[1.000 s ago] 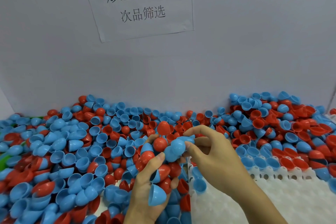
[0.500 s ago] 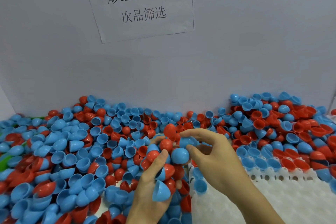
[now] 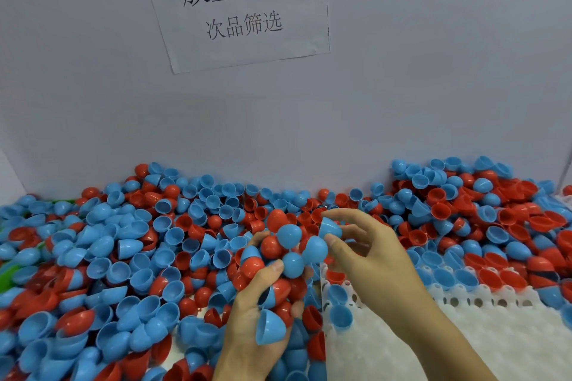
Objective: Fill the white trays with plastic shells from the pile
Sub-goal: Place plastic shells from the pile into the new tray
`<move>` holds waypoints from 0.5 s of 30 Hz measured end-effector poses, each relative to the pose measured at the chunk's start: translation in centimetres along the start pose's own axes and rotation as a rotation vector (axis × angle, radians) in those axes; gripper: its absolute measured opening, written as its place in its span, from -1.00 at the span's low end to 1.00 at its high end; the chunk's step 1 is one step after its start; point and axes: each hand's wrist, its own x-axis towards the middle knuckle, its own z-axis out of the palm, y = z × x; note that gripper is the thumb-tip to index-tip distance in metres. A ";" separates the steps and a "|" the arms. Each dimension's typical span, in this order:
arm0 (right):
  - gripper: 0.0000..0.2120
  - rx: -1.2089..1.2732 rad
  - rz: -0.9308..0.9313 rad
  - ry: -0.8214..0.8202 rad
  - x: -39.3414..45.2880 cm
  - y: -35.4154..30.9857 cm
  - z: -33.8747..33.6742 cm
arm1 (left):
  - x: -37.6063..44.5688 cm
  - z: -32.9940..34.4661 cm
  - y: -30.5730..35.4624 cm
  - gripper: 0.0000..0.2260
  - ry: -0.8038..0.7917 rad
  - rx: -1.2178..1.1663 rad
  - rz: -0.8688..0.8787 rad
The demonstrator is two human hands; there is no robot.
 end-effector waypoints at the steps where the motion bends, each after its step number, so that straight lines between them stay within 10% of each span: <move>1: -0.79 0.046 0.027 0.001 0.0 0.0 -0.1 | -0.1 -0.1 0.0 -0.53 0.004 -0.001 0.001; 15: -0.64 -0.299 -0.086 -0.161 -0.4 -0.6 -0.4 | -0.1 -0.2 0.1 -0.49 0.027 0.050 0.005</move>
